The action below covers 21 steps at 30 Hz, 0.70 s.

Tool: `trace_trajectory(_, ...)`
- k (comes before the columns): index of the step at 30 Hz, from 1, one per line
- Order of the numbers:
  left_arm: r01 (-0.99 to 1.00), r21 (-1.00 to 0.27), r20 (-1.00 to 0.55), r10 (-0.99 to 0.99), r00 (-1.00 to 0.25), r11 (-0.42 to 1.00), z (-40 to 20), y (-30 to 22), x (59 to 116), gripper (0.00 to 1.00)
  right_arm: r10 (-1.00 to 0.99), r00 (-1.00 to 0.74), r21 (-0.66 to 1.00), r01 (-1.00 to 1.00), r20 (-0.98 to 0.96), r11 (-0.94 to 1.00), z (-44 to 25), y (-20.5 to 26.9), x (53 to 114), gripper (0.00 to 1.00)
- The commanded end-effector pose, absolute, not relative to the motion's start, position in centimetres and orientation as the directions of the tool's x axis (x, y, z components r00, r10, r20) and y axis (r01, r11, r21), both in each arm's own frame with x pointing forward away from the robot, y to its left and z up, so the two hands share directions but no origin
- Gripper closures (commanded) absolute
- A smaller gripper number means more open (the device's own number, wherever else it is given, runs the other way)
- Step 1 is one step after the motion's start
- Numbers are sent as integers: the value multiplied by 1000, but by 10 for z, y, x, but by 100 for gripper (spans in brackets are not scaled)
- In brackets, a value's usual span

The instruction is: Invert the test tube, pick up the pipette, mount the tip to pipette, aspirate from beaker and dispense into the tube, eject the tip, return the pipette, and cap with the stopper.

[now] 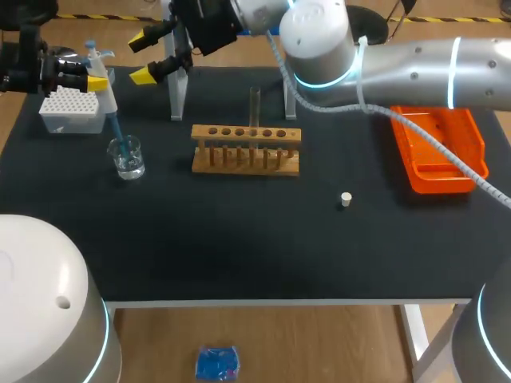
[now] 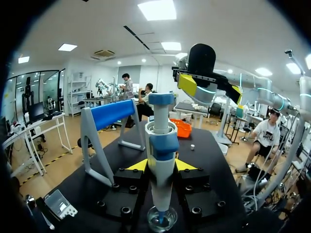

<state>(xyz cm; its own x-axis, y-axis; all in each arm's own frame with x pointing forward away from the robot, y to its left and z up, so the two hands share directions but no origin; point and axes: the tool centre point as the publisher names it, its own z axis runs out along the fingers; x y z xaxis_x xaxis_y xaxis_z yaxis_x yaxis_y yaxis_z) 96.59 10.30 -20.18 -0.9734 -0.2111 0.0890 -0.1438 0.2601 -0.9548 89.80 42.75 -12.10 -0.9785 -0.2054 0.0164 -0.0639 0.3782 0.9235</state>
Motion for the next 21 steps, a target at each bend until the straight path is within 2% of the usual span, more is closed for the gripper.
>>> trace_trajectory(1,-145,-955,91,-209,-974,261,-201,104,967,100,-153,-988,915,-33,32,403,-126,418,906,0)
trace_trajectory(9,-145,-955,91,-209,-974,261,-201,104,967,100,-149,-989,899,-47,21,436,-120,425,926,0)
trace_trajectory(10,-145,-955,91,-209,-974,261,-201,104,967,100,-152,-988,898,-51,18,437,-118,428,928,52)
trace_trajectory(11,-145,-955,91,-209,-974,261,-201,104,967,100,-147,-989,892,-61,6,448,-116,430,931,64)
trace_trajectory(13,-145,-955,91,-209,-974,261,-201,104,967,100,-155,-988,891,-71,-1,449,-112,436,936,100)
trace_trajectory(21,-145,-955,91,-209,-974,261,-201,104,967,100,-172,-985,887,-63,19,457,-103,456,955,100)
